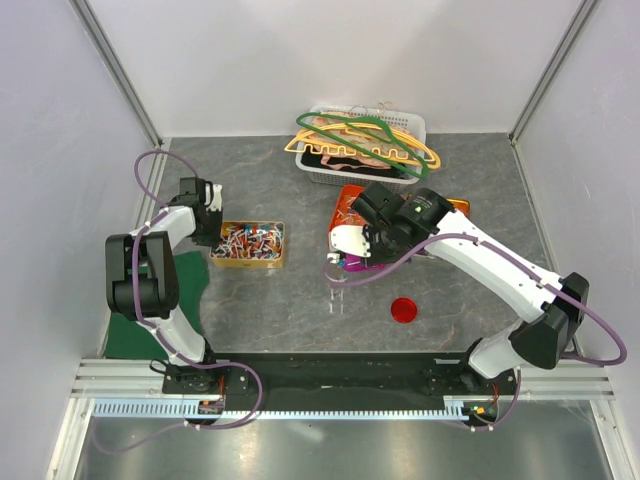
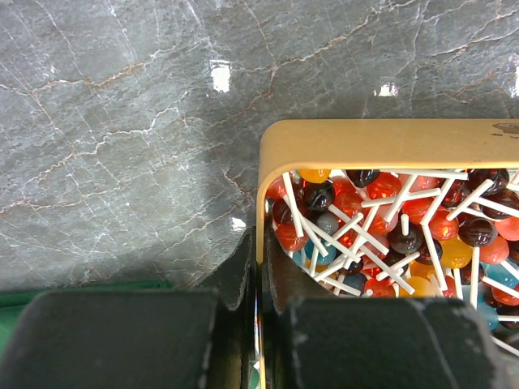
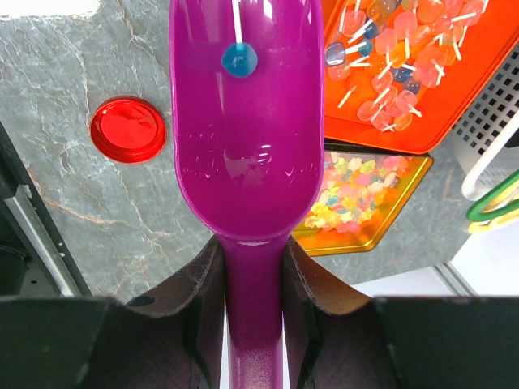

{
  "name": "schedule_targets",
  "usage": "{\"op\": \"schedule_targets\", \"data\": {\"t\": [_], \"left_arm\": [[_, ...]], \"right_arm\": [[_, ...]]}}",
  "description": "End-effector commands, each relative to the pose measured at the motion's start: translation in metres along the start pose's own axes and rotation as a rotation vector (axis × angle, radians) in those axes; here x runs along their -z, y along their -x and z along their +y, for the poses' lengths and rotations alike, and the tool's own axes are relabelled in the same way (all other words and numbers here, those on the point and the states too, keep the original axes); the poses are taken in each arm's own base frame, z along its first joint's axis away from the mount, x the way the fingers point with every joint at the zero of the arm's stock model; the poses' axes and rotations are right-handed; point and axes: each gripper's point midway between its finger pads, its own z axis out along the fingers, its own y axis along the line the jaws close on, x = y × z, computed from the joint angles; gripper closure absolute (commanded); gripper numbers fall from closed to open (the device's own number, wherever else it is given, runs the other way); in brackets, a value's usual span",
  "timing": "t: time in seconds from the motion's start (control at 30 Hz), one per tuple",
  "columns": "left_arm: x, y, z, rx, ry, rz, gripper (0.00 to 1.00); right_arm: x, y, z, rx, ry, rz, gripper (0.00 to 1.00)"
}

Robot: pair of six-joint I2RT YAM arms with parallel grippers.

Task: Pack the candies
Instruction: Place the fake candies in the packing bottle.

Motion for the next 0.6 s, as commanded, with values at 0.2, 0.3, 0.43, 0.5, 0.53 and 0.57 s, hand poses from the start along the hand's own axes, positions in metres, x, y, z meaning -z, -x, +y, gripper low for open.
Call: {"op": "schedule_targets", "data": {"t": [0.2, 0.3, 0.43, 0.5, 0.53, 0.57], "left_arm": [[0.005, 0.019, -0.003, 0.011, -0.029, -0.071, 0.98], [0.004, 0.018, -0.003, 0.012, -0.028, -0.068, 0.98], [0.005, 0.018, -0.003, 0.009, -0.029, -0.069, 0.98], [0.005, 0.019, -0.002, 0.012, -0.026, -0.071, 0.98], [0.004, 0.018, -0.003, 0.012, -0.028, -0.068, 0.98], [0.004, 0.017, -0.002, 0.011, -0.027, -0.068, 0.98]], "right_arm": [[0.014, 0.007, -0.007, 0.04, -0.055, 0.038, 1.0], [0.017, 0.008, -0.008, 0.044, -0.064, 0.043, 1.0], [0.021, 0.01, -0.01, 0.057, -0.077, 0.054, 1.0], [0.023, 0.01, -0.011, 0.057, -0.086, 0.055, 1.0], [0.024, 0.01, -0.012, 0.059, -0.091, 0.06, 1.0], [0.024, 0.011, -0.012, 0.061, -0.093, 0.059, 1.0]]}}
